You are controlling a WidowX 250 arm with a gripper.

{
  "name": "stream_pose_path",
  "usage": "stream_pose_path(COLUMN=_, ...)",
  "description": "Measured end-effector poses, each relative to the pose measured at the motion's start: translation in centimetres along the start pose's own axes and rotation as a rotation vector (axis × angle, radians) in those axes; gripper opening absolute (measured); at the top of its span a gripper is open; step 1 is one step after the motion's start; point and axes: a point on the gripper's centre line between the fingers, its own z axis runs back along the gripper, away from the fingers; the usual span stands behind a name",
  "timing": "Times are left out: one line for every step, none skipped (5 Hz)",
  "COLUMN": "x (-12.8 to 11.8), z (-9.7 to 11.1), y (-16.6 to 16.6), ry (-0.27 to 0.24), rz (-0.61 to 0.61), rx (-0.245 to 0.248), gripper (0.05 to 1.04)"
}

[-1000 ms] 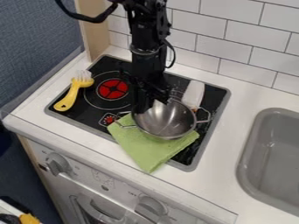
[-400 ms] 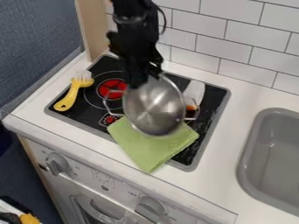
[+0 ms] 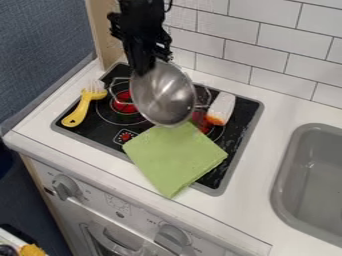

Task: Move the silver pot to the upper left corner of the stove

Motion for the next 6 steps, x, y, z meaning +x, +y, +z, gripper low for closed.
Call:
stream_pose_path(x=1.7, z=-0.9, y=2.8, ry=0.007, rz=0.058, rx=0.001, gripper=0.058)
stream_pose_path(x=3.1, z=-1.7, y=4.1, ry=0.013, rz=0.098, rx=0.000, gripper=0.058)
stream_pose_path(x=3.9, z=-2.8, y=5.0, ry=0.039, rz=0.110, rx=0.013, gripper=0.058)
stream_pose_path(x=4.4, z=-3.3, y=5.6, ry=0.041, rz=0.125, rx=0.025, gripper=0.058)
stream_pose_path(x=4.9, z=-4.5, y=6.6, ry=0.049, rz=0.135, rx=0.056, gripper=0.058)
stream_pose_path(x=5.1, z=-4.5, y=7.0, ry=0.044, rz=0.144, rx=0.062, gripper=0.083)
